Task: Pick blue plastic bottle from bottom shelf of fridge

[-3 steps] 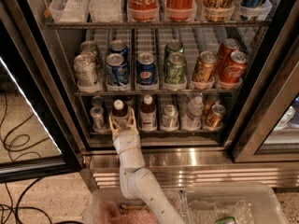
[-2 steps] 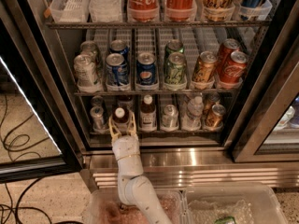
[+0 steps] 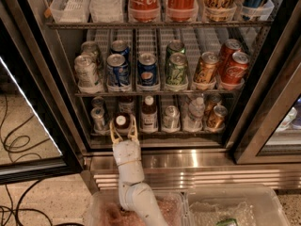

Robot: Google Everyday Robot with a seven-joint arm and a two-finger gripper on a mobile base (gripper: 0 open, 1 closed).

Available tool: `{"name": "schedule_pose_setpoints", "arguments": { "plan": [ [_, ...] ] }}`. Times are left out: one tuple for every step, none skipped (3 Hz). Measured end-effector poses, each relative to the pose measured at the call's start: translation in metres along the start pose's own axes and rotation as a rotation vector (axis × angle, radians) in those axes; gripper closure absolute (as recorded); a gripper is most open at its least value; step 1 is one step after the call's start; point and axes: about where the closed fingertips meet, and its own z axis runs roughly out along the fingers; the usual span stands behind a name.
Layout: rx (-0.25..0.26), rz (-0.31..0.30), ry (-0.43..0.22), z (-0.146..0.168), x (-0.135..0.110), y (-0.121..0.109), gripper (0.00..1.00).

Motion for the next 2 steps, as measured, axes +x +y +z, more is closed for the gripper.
{"name": "schedule_pose_setpoints", "arguments": {
  "plan": [
    [-0.018, 0.007, 0.02, 0.003, -0.001, 0.0, 1.0],
    [-0.046, -0.1, 0.063, -0.001, -0.01, -0.021, 1.0]
  ]
}}
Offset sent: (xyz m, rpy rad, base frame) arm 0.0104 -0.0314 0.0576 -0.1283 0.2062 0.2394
